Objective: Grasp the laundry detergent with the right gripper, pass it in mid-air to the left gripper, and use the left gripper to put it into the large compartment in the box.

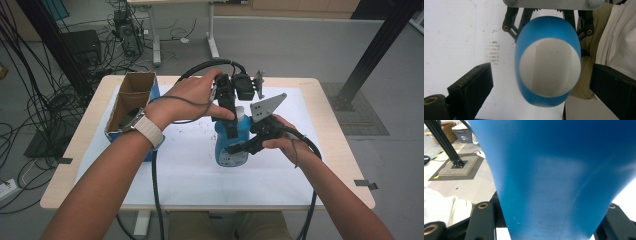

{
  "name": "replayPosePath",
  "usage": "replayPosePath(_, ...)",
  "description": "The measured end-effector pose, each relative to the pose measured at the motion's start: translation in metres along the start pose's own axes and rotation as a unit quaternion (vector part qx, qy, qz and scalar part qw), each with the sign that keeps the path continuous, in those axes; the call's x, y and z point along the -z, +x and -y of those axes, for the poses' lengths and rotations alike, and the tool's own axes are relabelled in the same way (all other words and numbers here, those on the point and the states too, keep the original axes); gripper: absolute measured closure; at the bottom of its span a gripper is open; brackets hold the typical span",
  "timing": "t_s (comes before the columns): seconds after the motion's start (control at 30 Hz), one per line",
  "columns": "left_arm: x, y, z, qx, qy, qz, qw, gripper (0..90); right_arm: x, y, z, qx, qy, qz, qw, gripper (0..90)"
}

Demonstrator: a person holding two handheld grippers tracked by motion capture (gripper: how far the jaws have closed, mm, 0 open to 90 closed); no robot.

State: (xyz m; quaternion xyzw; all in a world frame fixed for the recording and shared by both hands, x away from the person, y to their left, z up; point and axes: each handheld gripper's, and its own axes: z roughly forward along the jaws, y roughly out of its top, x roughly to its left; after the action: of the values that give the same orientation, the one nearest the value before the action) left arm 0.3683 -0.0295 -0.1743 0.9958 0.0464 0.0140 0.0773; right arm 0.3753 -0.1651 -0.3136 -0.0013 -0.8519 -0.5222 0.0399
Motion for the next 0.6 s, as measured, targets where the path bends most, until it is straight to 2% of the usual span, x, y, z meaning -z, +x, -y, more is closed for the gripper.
replayPosePath(0.6,-0.0021,0.0012,0.0019,0.002,0.001,0.002,1.0000,5.6,-0.0017,-0.0004,0.0006,0.000,0.001,-0.003,1.0000,43.2)
